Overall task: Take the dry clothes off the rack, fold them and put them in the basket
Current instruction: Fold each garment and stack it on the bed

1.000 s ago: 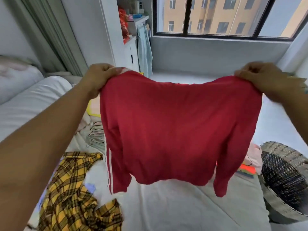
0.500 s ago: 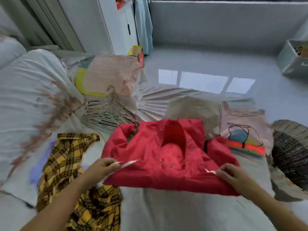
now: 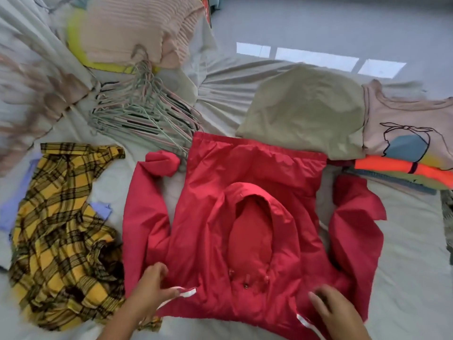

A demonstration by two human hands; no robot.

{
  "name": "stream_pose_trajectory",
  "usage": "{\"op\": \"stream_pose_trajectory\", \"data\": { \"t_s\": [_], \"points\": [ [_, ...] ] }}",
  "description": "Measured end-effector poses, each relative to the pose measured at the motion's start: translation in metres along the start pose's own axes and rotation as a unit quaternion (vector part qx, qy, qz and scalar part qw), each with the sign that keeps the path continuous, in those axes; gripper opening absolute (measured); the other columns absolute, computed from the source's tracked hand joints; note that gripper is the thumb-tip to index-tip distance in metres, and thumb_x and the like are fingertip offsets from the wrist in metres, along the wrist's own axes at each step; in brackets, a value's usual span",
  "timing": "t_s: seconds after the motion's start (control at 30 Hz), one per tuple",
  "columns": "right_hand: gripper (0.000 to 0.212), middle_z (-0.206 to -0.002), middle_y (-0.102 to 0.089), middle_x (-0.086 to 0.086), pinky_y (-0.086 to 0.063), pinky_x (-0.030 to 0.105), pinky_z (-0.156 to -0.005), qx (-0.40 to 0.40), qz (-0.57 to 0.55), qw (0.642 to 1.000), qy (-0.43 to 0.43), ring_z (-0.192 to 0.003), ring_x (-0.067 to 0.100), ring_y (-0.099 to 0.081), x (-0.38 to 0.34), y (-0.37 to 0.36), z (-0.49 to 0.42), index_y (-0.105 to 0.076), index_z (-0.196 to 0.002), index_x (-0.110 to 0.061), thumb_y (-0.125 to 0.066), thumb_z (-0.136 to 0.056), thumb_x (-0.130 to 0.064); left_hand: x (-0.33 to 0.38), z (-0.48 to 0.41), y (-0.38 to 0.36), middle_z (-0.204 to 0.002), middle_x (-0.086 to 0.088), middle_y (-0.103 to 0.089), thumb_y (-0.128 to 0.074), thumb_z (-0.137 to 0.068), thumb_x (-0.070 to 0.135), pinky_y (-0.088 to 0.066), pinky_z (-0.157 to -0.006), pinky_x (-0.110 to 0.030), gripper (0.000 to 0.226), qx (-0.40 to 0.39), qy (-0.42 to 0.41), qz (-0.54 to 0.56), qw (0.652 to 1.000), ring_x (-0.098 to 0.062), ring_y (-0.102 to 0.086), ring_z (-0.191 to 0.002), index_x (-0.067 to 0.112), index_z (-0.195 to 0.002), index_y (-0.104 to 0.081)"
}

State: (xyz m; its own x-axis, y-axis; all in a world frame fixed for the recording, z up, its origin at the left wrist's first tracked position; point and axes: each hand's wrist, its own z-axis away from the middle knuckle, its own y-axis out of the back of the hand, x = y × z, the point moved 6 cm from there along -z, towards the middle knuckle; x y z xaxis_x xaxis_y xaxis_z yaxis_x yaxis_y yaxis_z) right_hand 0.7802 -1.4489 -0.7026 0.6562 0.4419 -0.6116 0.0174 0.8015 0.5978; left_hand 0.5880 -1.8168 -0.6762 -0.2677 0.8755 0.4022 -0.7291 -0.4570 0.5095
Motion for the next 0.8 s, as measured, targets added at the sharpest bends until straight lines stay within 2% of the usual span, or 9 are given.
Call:
{"op": "stream_pose_trajectory", "data": {
  "t_s": [0.1,0.17,0.23,0.37,0.43,0.53,0.6,0.67,0.8],
  "points": [
    [0.028,-0.079,-0.057,-0.007,-0.037,0.009,-0.071,0.119,0.006,0.992,0.046,-0.081,-0.003,-0.053,-0.088,0.035,-0.031,-0.054,-0.072,-0.034,-0.069,-0.082,-0.013,0.076,-0.011,0.006,-0.091,0.001,-0.050,-0.076,-0.067,0.041,-0.041,-0.075,-0.032,0.038,0.178,-0.144,-0.024,0.973,-0.020,-0.053,-0.086,0.019,-0.087,-0.052],
    [0.015,-0.083,-0.054,-0.001,-0.041,0.023,-0.074,0.141,0.002,0.987,0.071,-0.075,0.006,-0.050,-0.115,0.028,-0.057,-0.056,-0.083,-0.019,-0.069,-0.082,-0.013,0.130,-0.023,-0.007,-0.089,-0.001,-0.055,-0.064,-0.071,0.053,-0.041,-0.076,-0.037,0.042,0.220,-0.216,-0.098,0.946,-0.024,-0.056,-0.087,0.016,-0.088,-0.057],
    [0.026,-0.090,-0.050,0.006,-0.043,0.038,-0.077,0.171,-0.004,0.984,0.053,-0.081,0.019,-0.049,-0.129,0.017,-0.082,-0.054,-0.094,-0.007,-0.072,-0.079,-0.018,0.164,-0.047,-0.019,-0.103,-0.006,-0.056,-0.060,-0.079,0.054,-0.039,-0.085,-0.039,0.049,0.211,-0.187,-0.134,0.950,-0.027,-0.054,-0.101,0.012,-0.103,-0.053],
    [0.044,-0.102,-0.051,0.016,-0.042,0.045,-0.083,0.196,0.072,0.978,0.016,-0.099,0.035,-0.051,-0.152,0.011,-0.118,-0.050,-0.102,-0.004,-0.075,-0.074,-0.028,0.194,-0.085,-0.025,-0.120,-0.009,-0.052,-0.051,-0.089,0.049,-0.038,-0.088,-0.040,0.046,0.196,-0.109,-0.186,0.957,-0.031,-0.050,-0.114,0.011,-0.115,-0.044],
    [0.035,-0.099,-0.053,0.018,-0.042,0.046,-0.079,0.208,0.114,0.971,0.014,-0.096,0.039,-0.053,-0.156,0.016,-0.127,-0.051,-0.099,-0.004,-0.071,-0.073,-0.018,0.200,-0.090,-0.017,-0.119,-0.011,-0.054,-0.051,-0.090,0.029,-0.039,-0.085,-0.040,0.030,0.199,-0.129,-0.164,0.958,-0.034,-0.052,-0.111,0.011,-0.113,-0.045],
    [0.033,-0.088,-0.053,0.018,-0.045,0.047,-0.069,0.249,0.145,0.954,0.082,-0.083,0.041,-0.056,-0.152,0.034,-0.122,-0.054,-0.090,-0.005,-0.071,-0.062,-0.002,0.195,-0.082,0.004,-0.108,-0.012,-0.058,-0.056,-0.079,0.013,-0.045,-0.079,-0.042,0.031,0.184,-0.215,-0.082,0.956,-0.035,-0.057,-0.100,0.015,-0.109,-0.048],
    [0.040,-0.089,-0.054,0.014,-0.043,0.043,-0.071,0.266,0.152,0.942,0.139,-0.083,0.037,-0.054,-0.145,0.050,-0.109,-0.054,-0.092,-0.010,-0.072,-0.057,-0.001,0.191,-0.066,0.021,-0.094,-0.010,-0.058,-0.053,-0.068,0.012,-0.050,-0.069,-0.041,0.042,0.190,-0.340,-0.098,0.916,-0.032,-0.060,-0.085,0.025,-0.107,-0.044],
    [0.048,-0.097,-0.055,0.009,-0.035,0.036,-0.075,0.256,0.173,0.929,0.205,-0.088,0.027,-0.048,-0.142,0.058,-0.093,-0.051,-0.098,-0.019,-0.066,-0.054,-0.008,0.182,-0.051,0.031,-0.081,-0.007,-0.055,-0.048,-0.061,0.014,-0.052,-0.055,-0.033,0.050,0.204,-0.431,-0.207,0.854,-0.027,-0.059,-0.071,0.027,-0.110,-0.044],
    [0.048,-0.114,-0.052,-0.001,-0.035,0.033,-0.082,0.113,0.275,0.914,0.276,-0.100,0.022,-0.055,-0.116,0.019,-0.070,-0.050,-0.105,-0.031,-0.044,-0.058,-0.024,0.137,-0.056,0.011,-0.085,0.005,-0.044,-0.044,-0.066,0.019,-0.044,-0.050,-0.021,0.054,0.177,-0.459,-0.360,0.793,-0.013,-0.052,-0.064,0.031,-0.118,-0.046]
  ]
}}
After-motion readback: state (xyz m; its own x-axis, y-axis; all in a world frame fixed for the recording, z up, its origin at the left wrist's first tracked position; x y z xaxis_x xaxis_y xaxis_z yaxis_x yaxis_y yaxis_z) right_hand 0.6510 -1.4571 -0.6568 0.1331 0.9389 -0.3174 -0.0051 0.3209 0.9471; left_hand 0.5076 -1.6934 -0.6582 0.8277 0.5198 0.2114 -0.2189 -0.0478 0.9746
